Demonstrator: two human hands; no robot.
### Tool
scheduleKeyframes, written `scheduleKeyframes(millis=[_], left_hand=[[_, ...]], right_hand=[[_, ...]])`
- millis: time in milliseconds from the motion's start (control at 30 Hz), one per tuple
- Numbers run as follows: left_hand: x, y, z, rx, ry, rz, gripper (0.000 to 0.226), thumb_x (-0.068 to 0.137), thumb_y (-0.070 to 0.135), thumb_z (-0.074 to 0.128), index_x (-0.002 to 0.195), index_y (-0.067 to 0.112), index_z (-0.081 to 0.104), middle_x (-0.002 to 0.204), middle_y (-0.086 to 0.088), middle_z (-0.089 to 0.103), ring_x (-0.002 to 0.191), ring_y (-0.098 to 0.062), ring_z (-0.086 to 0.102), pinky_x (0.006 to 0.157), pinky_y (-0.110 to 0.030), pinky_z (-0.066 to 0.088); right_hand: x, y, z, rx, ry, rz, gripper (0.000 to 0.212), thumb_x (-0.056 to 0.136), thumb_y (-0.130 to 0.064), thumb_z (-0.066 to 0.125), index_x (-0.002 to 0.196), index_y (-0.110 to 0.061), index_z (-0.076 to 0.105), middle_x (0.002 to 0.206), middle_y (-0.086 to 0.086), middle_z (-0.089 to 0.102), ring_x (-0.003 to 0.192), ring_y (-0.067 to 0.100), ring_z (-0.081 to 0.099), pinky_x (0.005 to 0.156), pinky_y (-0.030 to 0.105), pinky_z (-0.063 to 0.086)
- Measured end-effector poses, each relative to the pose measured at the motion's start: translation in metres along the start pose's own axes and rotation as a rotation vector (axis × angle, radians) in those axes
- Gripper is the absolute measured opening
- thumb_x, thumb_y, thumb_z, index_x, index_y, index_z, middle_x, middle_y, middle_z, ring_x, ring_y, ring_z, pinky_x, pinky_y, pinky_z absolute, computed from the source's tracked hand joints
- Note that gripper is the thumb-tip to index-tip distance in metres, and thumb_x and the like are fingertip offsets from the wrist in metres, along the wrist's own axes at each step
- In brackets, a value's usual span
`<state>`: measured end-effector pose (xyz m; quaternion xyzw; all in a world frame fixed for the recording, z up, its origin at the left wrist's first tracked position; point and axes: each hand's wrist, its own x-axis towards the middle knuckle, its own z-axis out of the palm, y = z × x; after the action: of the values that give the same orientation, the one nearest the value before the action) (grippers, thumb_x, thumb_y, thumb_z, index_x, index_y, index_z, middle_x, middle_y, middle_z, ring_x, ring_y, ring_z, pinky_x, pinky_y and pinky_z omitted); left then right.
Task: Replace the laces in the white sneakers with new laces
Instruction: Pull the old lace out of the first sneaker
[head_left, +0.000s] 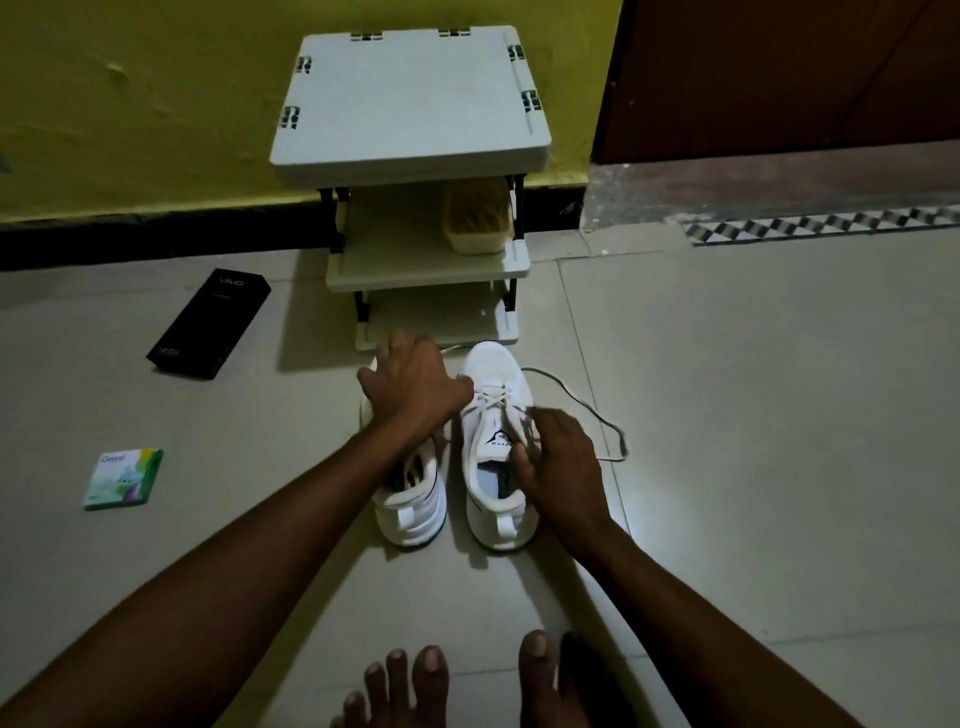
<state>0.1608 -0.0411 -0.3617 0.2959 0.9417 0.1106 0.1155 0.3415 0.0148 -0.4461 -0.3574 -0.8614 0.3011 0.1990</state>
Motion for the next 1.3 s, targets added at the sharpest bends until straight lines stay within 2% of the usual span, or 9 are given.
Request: scheduleKeyframes(millis=[100,233,433,667,800,900,1000,1167,1300], left_hand=[[0.005,-0.006,-0.010,-0.072,-0.237,0.236,0.074,0.062,0.047,0.069,0.133,0.030,0.056,0.146,0.005,0.046,0.139,-0.023,0.039,0.114,-0.057,0.020],[0.012,-0.012,0.004,0.156,-0.531,0.472,0.085,0.070,0.062,0.078,0.140,0.025,0.047,0.145,0.004,0.053,0.132,-0.023,0.049,0.102,-0.047,0.031],[0.022,-0.025,0.014,0.216,-0.474,0.605,0.098,0.050,0.099,0.057,0.122,0.034,0.050,0.121,0.013,0.062,0.112,-0.018,0.059,0.097,-0.052,0.038],[0.018,-0.022,0.009,0.252,-0.460,0.626,0.109,0.051,0.097,0.062,0.138,0.032,0.048,0.134,0.009,0.061,0.122,-0.020,0.057,0.104,-0.050,0.037],[0.019,-0.029,0.015,0.210,-0.445,0.630,0.098,0.051,0.100,0.057,0.124,0.037,0.051,0.121,0.012,0.064,0.112,-0.019,0.060,0.099,-0.049,0.038],[0.020,-0.030,0.017,0.218,-0.438,0.622,0.108,0.050,0.101,0.055,0.135,0.035,0.048,0.134,0.011,0.061,0.121,-0.020,0.058,0.103,-0.050,0.035],[0.018,-0.031,0.021,0.265,-0.446,0.602,0.121,0.052,0.101,0.054,0.151,0.033,0.037,0.155,0.009,0.046,0.139,-0.021,0.045,0.112,-0.052,0.027],[0.017,-0.027,0.022,0.329,-0.436,0.606,0.122,0.056,0.100,0.053,0.154,0.029,0.034,0.159,0.007,0.040,0.143,-0.021,0.040,0.113,-0.053,0.024],[0.016,-0.027,0.024,0.306,-0.423,0.596,0.119,0.058,0.099,0.055,0.152,0.029,0.036,0.155,0.005,0.045,0.138,-0.022,0.045,0.111,-0.052,0.026]], right_hand=[[0.020,-0.008,-0.009,0.058,-0.055,-0.048,0.053,0.082,-0.021,0.069,0.132,-0.012,0.056,0.128,0.008,0.058,0.118,0.023,0.052,0.094,0.029,0.043],[0.058,-0.021,-0.013,-0.088,-0.208,-0.145,0.033,0.076,-0.020,0.068,0.107,-0.008,0.070,0.106,0.011,0.067,0.101,0.030,0.061,0.084,0.033,0.049],[0.096,-0.049,-0.015,-0.380,-0.423,-0.170,0.013,0.080,-0.013,0.072,0.091,-0.006,0.074,0.090,0.014,0.070,0.086,0.031,0.066,0.070,0.029,0.048],[0.100,-0.051,-0.008,-0.658,-0.384,-0.225,0.026,0.093,-0.021,0.060,0.119,-0.019,0.061,0.116,0.008,0.061,0.121,0.032,0.046,0.096,0.046,0.039],[0.095,-0.043,-0.005,-0.612,-0.340,-0.177,0.023,0.097,-0.019,0.054,0.118,-0.010,0.056,0.116,0.014,0.059,0.115,0.035,0.048,0.087,0.045,0.044],[0.092,-0.039,-0.004,-0.593,-0.299,-0.253,0.023,0.096,-0.013,0.053,0.116,-0.003,0.057,0.116,0.020,0.055,0.113,0.039,0.046,0.079,0.042,0.042],[0.092,-0.023,-0.008,-0.456,-0.196,-0.247,0.016,0.087,0.002,0.054,0.101,0.004,0.061,0.103,0.024,0.056,0.105,0.041,0.049,0.074,0.039,0.037],[0.087,-0.018,0.000,0.385,-0.150,0.330,0.011,0.086,-0.004,0.051,0.083,-0.010,0.060,0.083,0.010,0.065,0.079,0.026,0.063,0.074,0.039,0.049],[0.086,-0.020,-0.006,0.599,-0.230,0.317,0.018,0.092,0.004,0.046,0.083,-0.009,0.054,0.074,0.006,0.063,0.071,0.018,0.062,0.067,0.030,0.048]])
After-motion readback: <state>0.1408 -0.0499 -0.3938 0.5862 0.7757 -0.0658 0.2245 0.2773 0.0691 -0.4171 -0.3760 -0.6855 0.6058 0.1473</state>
